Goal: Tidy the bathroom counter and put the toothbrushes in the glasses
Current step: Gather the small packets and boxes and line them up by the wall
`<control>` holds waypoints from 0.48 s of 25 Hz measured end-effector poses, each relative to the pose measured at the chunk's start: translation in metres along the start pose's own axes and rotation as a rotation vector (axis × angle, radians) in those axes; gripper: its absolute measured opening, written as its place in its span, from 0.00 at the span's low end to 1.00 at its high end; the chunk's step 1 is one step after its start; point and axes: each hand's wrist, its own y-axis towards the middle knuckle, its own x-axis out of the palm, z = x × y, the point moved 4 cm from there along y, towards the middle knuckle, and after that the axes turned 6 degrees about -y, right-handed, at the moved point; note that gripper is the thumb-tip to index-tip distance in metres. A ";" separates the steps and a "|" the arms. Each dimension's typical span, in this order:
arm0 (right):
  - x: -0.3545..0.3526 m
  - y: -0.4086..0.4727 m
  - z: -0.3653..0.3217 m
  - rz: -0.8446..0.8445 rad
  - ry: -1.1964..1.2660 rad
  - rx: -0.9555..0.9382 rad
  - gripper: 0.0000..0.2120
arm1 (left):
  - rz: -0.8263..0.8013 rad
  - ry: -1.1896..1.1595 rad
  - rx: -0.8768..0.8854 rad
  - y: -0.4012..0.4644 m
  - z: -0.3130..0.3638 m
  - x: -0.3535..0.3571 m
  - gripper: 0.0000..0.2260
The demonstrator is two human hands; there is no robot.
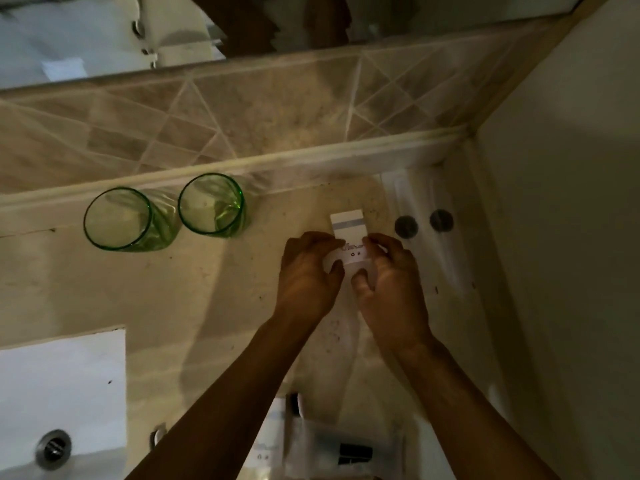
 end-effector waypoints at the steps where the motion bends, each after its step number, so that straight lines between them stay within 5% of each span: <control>1: -0.002 0.006 0.002 0.038 -0.015 -0.018 0.23 | -0.008 0.020 -0.007 0.007 0.001 0.003 0.15; 12: -0.005 0.050 0.001 0.082 -0.033 -0.034 0.26 | 0.022 0.149 0.011 0.050 0.002 0.012 0.16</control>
